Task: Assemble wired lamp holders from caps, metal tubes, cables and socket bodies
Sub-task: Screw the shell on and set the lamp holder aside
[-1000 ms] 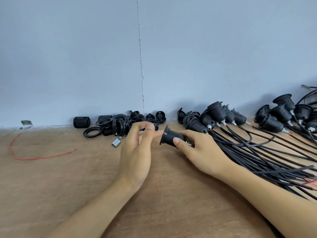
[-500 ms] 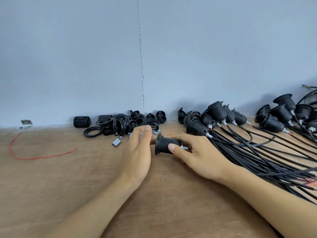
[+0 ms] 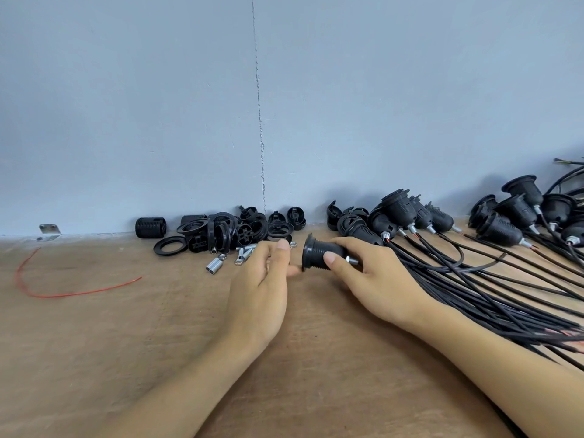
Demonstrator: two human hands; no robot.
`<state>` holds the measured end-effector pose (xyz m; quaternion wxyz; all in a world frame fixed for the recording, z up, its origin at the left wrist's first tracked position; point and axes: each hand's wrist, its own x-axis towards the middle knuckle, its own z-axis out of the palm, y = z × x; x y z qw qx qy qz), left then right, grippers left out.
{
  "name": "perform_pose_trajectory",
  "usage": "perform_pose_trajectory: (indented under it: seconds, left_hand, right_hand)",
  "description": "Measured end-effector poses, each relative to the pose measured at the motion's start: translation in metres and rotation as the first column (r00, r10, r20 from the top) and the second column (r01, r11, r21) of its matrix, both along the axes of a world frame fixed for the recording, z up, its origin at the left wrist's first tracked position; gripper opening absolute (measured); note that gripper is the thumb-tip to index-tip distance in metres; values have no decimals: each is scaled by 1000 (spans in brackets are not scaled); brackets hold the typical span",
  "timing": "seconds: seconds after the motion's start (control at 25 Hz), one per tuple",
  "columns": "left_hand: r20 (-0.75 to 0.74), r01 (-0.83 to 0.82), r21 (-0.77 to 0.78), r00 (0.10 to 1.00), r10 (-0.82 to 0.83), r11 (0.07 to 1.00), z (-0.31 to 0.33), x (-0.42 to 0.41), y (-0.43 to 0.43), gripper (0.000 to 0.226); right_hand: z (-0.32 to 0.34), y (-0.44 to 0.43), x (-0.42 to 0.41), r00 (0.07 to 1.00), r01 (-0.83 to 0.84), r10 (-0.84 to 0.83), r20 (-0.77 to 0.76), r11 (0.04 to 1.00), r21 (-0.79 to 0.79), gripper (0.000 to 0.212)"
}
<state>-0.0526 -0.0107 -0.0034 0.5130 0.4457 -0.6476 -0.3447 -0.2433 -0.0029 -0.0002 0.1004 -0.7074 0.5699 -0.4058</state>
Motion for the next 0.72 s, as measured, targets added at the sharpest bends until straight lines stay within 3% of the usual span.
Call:
perform_pose_trajectory:
  seconds: [0.32, 0.44, 0.56, 0.72]
  left_hand:
    - [-160, 100, -9, 982, -100, 995, -1, 2, -4, 26]
    - [-223, 72, -67, 971, -85, 995, 3, 5, -3, 36]
    - [-171, 51, -100, 983, -68, 994, 3, 4, -2, 36]
    - [-18, 40, -61, 999, -41, 997, -1, 3, -2, 23]
  right_hand:
    - [4, 6, 4, 985, -172, 173, -4, 983, 69, 29]
    - [5, 6, 3, 980, -176, 182, -78, 981, 78, 34]
    - [5, 4, 0, 986, -102, 105, -127, 994, 29, 30]
    - [4, -1, -5, 996, 42, -45, -75, 999, -32, 27]
